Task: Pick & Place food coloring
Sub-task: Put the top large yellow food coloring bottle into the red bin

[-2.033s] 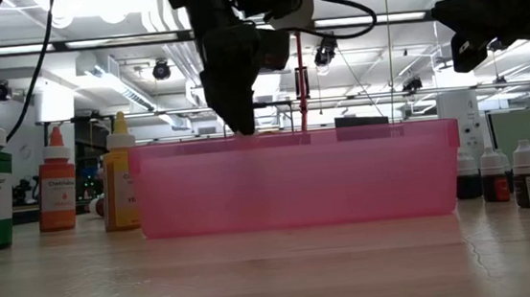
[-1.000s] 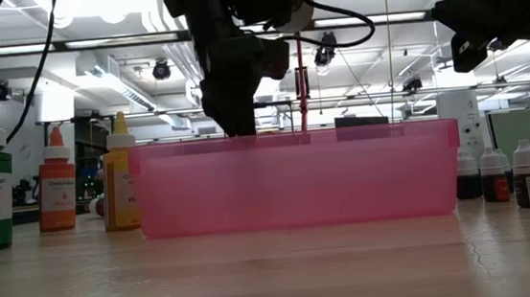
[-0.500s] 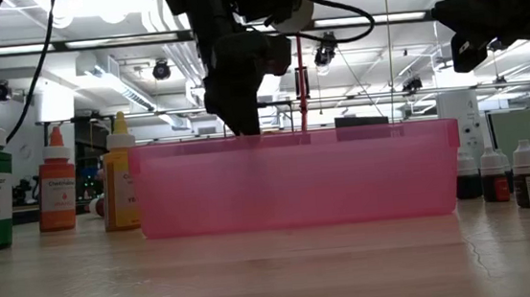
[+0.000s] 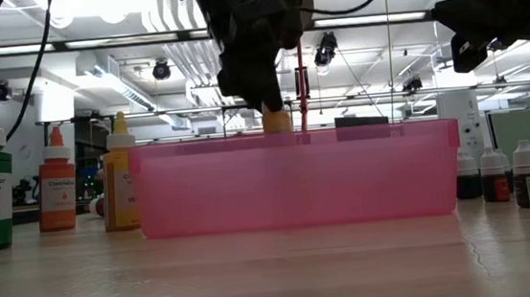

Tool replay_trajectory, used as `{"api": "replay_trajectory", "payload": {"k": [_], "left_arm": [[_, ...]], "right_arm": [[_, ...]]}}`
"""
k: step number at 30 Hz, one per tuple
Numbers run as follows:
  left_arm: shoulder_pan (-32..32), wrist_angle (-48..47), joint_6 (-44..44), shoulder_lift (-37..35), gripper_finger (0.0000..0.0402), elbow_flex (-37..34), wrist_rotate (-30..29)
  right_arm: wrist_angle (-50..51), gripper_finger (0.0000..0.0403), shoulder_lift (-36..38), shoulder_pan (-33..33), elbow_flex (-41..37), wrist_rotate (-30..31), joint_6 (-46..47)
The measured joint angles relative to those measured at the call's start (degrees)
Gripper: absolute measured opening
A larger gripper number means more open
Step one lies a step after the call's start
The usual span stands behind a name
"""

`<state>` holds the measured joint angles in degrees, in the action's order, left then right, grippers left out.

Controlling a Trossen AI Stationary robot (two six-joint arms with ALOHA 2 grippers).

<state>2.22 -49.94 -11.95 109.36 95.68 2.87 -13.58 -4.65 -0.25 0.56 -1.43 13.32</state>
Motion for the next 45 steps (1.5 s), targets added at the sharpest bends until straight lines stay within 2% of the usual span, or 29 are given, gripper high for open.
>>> {"api": "replay_trajectory", "payload": {"k": [7, 16, 45], "left_arm": [[-0.1, 0.1, 0.1, 2.3, 0.0097, 2.5, 2.3], [-0.2, -0.1, 3.2, 3.8, 0.0097, 5.4, 0.7], [0.0, -2.5, 6.9, 6.4, 0.0097, 8.7, -0.5]], "right_arm": [[0.1, 0.0029, 0.0, 0.0, 0.0, 0.0, -0.2], [0.1, 0.0029, 0.0, 0.0, 0.0, 0.0, -0.2], [0.1, 0.0029, 0.0, 0.0, 0.0, 0.0, -0.3]]}}
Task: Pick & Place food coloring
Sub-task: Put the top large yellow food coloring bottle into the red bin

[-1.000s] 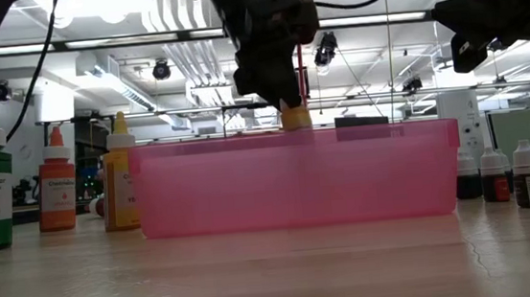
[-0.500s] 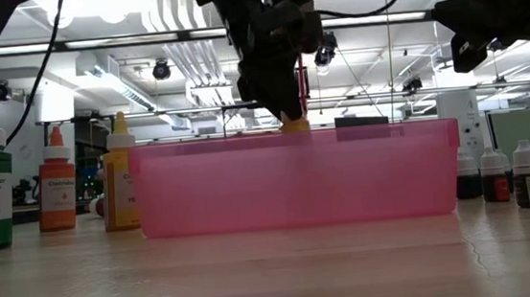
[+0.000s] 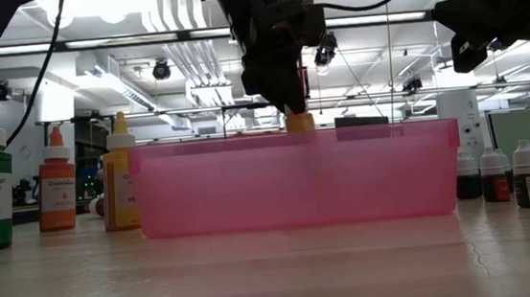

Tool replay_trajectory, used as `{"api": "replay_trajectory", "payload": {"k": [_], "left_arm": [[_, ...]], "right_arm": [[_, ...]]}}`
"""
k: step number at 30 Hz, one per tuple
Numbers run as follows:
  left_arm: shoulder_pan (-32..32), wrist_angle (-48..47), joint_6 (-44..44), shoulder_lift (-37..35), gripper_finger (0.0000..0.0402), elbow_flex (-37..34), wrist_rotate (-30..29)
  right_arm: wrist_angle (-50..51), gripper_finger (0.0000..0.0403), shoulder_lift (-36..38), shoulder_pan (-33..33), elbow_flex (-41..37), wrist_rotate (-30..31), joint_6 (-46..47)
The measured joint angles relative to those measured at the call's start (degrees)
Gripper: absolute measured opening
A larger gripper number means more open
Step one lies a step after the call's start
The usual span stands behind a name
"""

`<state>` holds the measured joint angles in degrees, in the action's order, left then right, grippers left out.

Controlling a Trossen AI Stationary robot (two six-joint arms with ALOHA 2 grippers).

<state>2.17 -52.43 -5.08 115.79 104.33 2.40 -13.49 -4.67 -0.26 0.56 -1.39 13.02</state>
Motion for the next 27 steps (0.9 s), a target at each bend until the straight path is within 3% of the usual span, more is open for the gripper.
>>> {"api": "replay_trajectory", "payload": {"k": [27], "left_arm": [[0.0, 0.2, 3.6, 0.0, 0.0097, -0.5, -2.1]], "right_arm": [[0.0, 0.0029, 0.0, 0.0, 0.0, 0.0, -0.1]]}}
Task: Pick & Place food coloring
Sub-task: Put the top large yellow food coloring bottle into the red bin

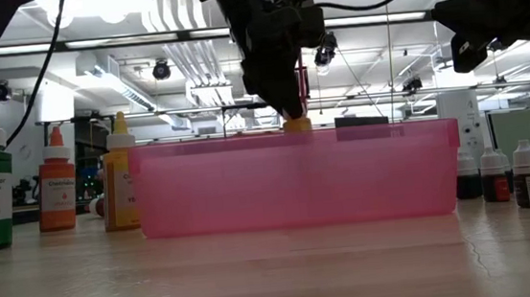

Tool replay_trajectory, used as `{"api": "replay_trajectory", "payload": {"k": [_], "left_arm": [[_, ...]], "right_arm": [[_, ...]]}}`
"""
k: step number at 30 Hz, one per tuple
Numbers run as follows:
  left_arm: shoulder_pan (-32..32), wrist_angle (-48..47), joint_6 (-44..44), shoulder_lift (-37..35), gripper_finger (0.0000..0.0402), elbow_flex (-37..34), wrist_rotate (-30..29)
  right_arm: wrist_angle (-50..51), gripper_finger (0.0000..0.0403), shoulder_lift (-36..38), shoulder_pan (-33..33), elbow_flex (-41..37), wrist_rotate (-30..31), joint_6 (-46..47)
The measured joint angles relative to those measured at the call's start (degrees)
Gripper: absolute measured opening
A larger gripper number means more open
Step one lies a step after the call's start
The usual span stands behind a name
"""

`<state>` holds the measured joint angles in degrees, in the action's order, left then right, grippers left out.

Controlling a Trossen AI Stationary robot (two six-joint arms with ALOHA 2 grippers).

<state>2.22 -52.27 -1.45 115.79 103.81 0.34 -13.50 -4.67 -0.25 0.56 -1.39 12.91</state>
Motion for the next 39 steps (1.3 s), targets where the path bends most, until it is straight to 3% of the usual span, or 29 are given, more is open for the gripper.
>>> {"api": "replay_trajectory", "payload": {"k": [39], "left_arm": [[0.5, 2.8, -0.3, -0.1, 0.0097, -2.9, 0.1]], "right_arm": [[0.0, 0.0029, 0.0, 0.0, 0.0, 0.0, 0.1]]}}
